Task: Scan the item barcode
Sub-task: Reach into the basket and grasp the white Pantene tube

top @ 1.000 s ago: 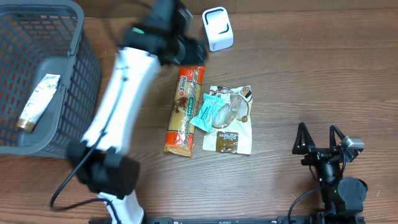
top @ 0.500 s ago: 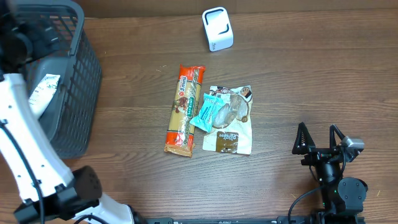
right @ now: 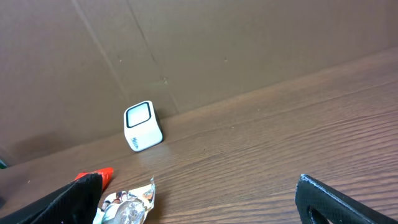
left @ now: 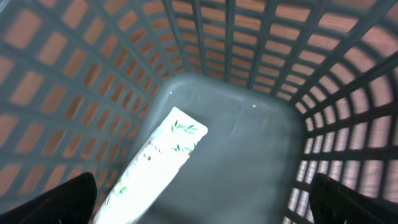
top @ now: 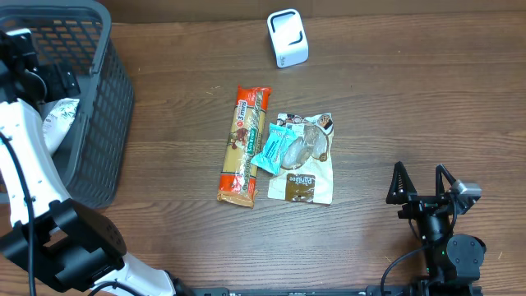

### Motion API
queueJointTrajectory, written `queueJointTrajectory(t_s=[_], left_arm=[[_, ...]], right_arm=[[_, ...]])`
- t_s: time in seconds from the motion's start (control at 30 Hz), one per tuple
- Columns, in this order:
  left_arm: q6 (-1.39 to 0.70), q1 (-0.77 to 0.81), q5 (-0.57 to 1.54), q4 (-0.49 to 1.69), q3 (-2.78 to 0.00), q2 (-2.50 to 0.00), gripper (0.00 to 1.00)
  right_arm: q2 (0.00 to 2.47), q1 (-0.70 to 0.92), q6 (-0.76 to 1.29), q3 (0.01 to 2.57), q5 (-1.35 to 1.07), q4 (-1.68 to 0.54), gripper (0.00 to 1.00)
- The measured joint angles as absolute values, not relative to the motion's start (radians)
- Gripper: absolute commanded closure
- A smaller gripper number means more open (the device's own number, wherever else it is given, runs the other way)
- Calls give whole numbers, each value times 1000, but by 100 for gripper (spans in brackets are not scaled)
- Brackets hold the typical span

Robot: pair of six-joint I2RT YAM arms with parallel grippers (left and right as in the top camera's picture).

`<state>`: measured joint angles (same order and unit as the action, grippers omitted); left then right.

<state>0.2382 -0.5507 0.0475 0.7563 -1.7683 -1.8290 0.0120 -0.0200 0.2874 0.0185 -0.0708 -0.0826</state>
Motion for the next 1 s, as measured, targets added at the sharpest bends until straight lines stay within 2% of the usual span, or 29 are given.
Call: queueJointTrajectory(t_s=[0.27, 0.6, 1.0], left_arm=[[308, -577, 10, 461, -1585, -1831, 0], [324, -664, -14, 449, -1563, -1917, 0], [361, -668, -28, 479, -1562, -2092, 0]], right_arm=[[12, -20, 288, 19, -71, -84, 0], [12, -20, 287, 19, -71, -83, 0], [12, -20, 287, 19, -71, -83, 0]])
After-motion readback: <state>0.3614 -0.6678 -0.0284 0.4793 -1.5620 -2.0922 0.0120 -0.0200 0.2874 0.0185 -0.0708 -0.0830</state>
